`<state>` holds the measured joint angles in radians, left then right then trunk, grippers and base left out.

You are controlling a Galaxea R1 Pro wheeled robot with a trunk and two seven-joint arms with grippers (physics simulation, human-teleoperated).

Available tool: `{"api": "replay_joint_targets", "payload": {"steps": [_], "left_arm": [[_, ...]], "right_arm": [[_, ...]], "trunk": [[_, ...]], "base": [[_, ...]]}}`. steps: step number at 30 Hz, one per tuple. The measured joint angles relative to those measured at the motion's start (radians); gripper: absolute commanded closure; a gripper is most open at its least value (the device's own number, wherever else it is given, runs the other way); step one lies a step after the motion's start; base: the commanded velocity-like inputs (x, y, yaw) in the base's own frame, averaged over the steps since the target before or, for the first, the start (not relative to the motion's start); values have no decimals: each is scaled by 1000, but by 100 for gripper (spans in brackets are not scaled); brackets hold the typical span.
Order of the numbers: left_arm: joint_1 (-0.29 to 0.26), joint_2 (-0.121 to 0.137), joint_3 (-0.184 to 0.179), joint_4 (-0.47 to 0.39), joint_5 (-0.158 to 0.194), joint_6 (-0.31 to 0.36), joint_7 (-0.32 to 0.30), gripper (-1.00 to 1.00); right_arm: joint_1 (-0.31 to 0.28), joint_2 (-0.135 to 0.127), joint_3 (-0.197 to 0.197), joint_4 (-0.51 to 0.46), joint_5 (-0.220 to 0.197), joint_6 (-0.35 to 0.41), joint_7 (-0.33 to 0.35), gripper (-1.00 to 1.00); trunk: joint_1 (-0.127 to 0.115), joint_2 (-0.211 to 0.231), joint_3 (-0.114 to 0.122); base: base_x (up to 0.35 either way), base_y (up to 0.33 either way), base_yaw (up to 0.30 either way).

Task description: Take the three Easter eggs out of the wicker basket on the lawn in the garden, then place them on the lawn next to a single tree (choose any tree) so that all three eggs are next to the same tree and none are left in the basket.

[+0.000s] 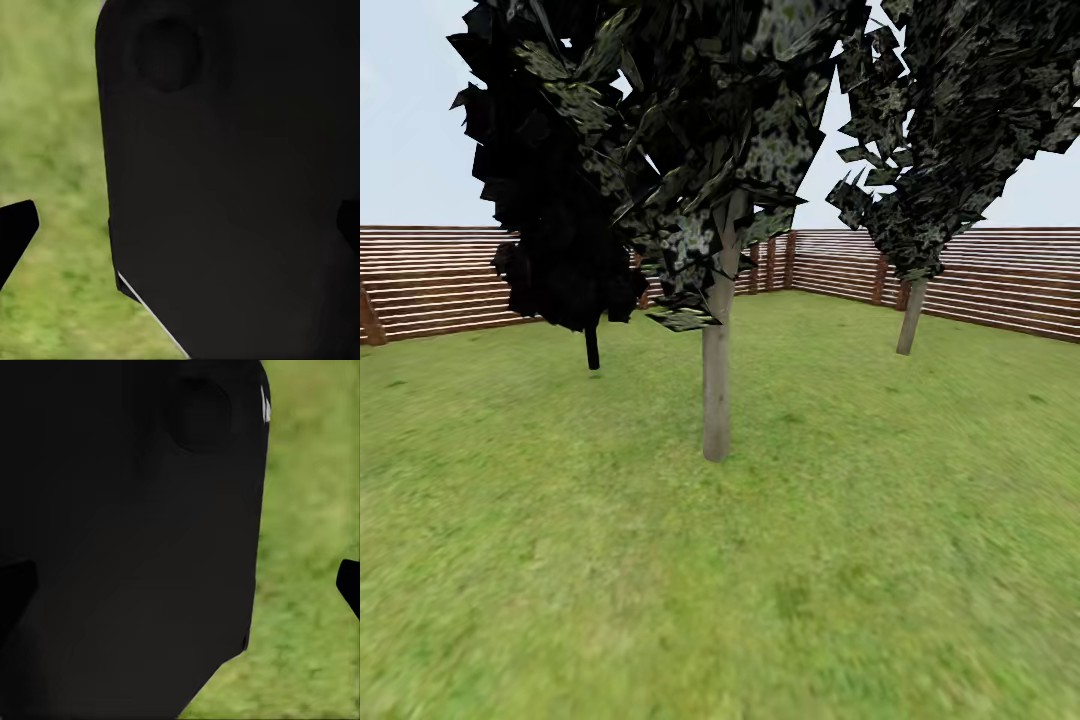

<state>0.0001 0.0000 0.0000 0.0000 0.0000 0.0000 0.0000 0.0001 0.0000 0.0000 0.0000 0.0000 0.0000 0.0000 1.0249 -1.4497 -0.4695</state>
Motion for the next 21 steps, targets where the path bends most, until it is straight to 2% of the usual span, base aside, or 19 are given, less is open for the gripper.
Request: {"api": "replay_joint_targets", "payload": {"steps": [2,9,15,19,20,21], "left_arm": [[6,-7,2,-6,6,-3,-1,-100],[5,-6,3,-38,8,-19,-2,-100],[5,-6,3,-69,7,-19,-3,-100],[5,5,3,-69,4,-20,-2,-100],[5,17,3,-69,4,-20,-2,-100],[5,27,3,-69,4,-20,-2,-100]], "right_arm": [[-11,0,-6,-11,-3,3,2,-100],[-51,-4,-5,-23,-3,-28,5,-100],[-73,-3,2,-23,1,-41,7,-100],[-73,0,23,-23,22,-43,7,-100],[-73,0,56,-23,86,-44,7,-100],[-73,0,60,-23,96,-44,6,-100]], "trunk": [[0,0,0],[0,0,-2],[0,0,-11],[0,0,-17],[0,0,-18],[0,0,-19]], "base": [[0,0,0],[0,0,11],[0,0,120],[0,0,165],[0,0,182],[0,0,190]]}}
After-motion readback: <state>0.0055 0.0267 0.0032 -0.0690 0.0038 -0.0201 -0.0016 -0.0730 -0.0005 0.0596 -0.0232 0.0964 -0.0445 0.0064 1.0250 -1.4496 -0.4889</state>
